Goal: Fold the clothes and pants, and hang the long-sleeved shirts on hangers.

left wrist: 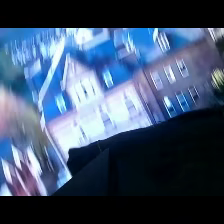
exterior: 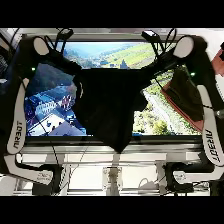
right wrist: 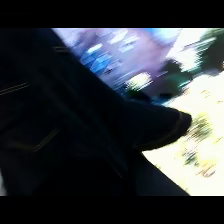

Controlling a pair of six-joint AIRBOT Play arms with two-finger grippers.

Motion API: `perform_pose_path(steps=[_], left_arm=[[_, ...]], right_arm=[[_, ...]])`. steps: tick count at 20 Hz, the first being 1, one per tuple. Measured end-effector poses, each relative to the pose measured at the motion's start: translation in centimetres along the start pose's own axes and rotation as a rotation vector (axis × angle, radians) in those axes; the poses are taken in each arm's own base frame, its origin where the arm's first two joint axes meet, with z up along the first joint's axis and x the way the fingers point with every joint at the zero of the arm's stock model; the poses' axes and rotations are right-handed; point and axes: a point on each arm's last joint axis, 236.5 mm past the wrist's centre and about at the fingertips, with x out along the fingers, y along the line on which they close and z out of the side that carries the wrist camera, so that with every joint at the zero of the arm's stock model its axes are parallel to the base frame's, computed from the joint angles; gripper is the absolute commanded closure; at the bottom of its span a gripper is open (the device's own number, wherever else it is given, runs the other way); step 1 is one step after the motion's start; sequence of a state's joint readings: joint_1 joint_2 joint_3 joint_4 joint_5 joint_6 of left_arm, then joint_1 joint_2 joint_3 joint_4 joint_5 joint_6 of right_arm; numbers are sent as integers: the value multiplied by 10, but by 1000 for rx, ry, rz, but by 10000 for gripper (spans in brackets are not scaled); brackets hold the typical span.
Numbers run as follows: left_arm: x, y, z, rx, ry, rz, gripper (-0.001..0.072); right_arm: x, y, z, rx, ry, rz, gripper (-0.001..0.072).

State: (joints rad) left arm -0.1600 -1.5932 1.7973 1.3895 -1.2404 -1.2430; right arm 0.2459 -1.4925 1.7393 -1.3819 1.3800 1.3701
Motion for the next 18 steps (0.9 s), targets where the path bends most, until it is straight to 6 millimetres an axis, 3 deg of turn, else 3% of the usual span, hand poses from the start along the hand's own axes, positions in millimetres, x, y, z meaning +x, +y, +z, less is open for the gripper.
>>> perform_pose_path(steps=[3, 6, 9, 14, 18], left_arm=[[25, 1, 1, 81, -5, -32, 687], [33, 6, -12, 177, 37, -25, 687], [25, 19, -44, 250, 130, 3, 687], [7, 39, -117, 212, 272, 2, 685], [-6, 26, -174, 211, 362, -58, 685]], right_arm=[[39, -31, -8, 30, 33, -89, 695], [58, -24, -21, -10, 87, -97, 694], [63, 22, -43, -92, 189, -20, 694], [58, 111, -85, -203, 357, 130, 693], [55, 152, -124, -247, 488, 198, 693]])
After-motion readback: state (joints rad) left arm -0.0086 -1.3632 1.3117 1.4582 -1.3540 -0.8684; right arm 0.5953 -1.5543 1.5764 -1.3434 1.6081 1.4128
